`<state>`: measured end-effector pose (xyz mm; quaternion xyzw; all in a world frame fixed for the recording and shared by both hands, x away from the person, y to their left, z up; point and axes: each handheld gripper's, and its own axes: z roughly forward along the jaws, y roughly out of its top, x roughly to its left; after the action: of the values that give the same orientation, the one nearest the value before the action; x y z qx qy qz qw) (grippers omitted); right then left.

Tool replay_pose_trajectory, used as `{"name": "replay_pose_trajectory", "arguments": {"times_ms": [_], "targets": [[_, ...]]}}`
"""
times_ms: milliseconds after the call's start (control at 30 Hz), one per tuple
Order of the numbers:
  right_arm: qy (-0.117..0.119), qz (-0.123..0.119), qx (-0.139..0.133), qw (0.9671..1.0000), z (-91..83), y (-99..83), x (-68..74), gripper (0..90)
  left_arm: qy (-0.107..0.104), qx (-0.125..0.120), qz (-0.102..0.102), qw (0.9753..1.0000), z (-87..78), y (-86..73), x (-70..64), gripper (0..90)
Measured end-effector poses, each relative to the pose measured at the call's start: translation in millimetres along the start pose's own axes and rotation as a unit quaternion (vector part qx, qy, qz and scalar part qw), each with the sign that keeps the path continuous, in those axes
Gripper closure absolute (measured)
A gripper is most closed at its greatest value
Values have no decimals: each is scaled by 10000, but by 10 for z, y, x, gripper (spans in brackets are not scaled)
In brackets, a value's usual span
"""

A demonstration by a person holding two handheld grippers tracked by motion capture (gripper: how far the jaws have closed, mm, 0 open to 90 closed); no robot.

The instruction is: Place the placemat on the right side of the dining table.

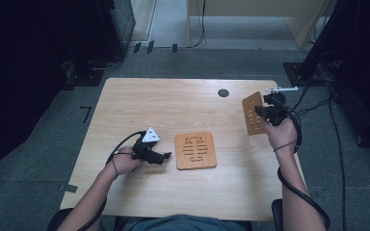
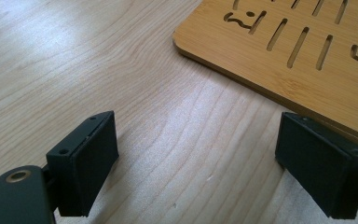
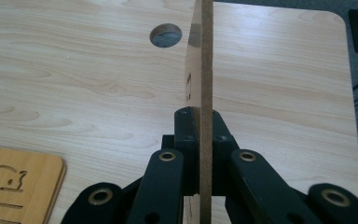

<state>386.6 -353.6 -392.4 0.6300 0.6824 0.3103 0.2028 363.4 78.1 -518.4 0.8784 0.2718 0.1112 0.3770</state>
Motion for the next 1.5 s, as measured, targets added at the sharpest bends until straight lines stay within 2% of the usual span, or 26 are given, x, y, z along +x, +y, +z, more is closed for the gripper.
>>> {"name": "replay_pose_trajectory", "arguments": {"times_ms": [233,433,567,833,1200,1500], "targets": [[-89,225,52,9997,-22,-16,-135,875,-1,-2,-3,10000,0,0,0,121],[-72,357,157,9992,-33,-10,-166,875,-2,-5,-3,10000,1,0,0,120],[-109,356,265,9990,-2,-14,-150,875,-1,-2,-2,10000,0,0,0,121],[-137,355,205,9991,32,-9,-145,874,5,-6,-4,10000,3,1,-1,121],[-215,285,248,9991,192,96,-101,874,-6,-9,-19,10000,5,3,3,121],[-198,403,315,9985,303,152,-133,874,2,-9,-10,10000,9,8,6,121]]}}
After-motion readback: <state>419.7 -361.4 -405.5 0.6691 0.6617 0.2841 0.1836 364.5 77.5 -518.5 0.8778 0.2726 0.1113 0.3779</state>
